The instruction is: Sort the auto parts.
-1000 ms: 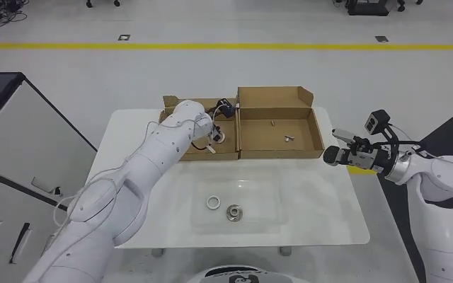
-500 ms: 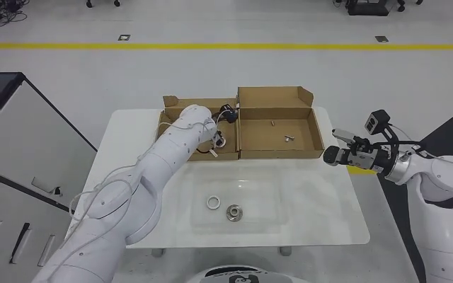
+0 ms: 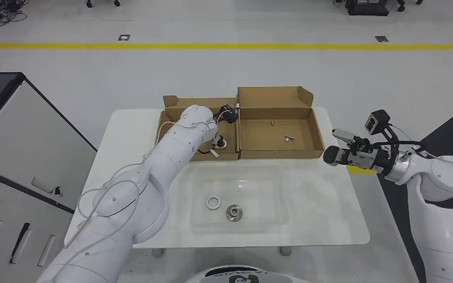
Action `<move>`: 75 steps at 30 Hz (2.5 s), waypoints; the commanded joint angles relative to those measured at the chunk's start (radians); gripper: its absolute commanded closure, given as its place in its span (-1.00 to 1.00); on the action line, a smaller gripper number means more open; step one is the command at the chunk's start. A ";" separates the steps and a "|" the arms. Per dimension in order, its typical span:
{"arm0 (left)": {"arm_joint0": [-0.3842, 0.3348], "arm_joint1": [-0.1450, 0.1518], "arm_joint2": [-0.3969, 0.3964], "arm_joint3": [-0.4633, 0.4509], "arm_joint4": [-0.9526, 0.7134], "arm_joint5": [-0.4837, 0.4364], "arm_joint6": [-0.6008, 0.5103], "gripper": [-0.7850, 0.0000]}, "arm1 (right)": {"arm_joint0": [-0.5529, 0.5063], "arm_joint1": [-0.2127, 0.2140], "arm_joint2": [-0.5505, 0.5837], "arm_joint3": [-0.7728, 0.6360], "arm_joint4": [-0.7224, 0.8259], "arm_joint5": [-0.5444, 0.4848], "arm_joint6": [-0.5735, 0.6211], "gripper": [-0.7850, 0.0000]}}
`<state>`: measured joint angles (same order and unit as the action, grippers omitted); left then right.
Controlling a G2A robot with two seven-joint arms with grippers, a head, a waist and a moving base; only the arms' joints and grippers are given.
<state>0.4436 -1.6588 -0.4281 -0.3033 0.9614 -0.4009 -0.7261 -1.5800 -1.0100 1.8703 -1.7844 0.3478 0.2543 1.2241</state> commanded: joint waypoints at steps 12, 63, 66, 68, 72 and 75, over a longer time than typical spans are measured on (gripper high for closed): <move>-0.056 -0.001 -0.053 0.022 -0.046 -0.008 0.082 -1.00 | 0.000 0.000 0.000 0.000 0.000 0.000 0.000 -1.00; 0.667 0.450 -0.594 -1.568 -0.167 -0.144 -0.549 -1.00 | 0.000 0.000 0.000 0.000 0.000 0.000 0.000 -1.00; 0.667 0.450 -0.594 -1.568 -0.167 -0.144 -0.549 -1.00 | 0.000 0.000 0.000 0.000 0.000 0.000 0.000 -1.00; 0.667 0.450 -0.594 -1.568 -0.167 -0.144 -0.549 -1.00 | 0.000 0.000 0.000 0.000 0.000 0.000 0.000 -1.00; 0.667 0.450 -0.594 -1.568 -0.167 -0.144 -0.549 -1.00 | 0.000 0.000 0.000 0.000 0.000 0.000 0.000 -1.00; 0.660 0.455 -0.536 -1.577 -0.140 -0.169 -0.524 -1.00 | 0.000 0.000 0.000 0.000 0.000 0.000 0.000 -1.00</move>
<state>1.1110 -1.2074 -0.9945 -1.8810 0.7996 -0.5651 -1.2554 -1.5800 -1.0100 1.8703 -1.7844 0.3478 0.2543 1.2241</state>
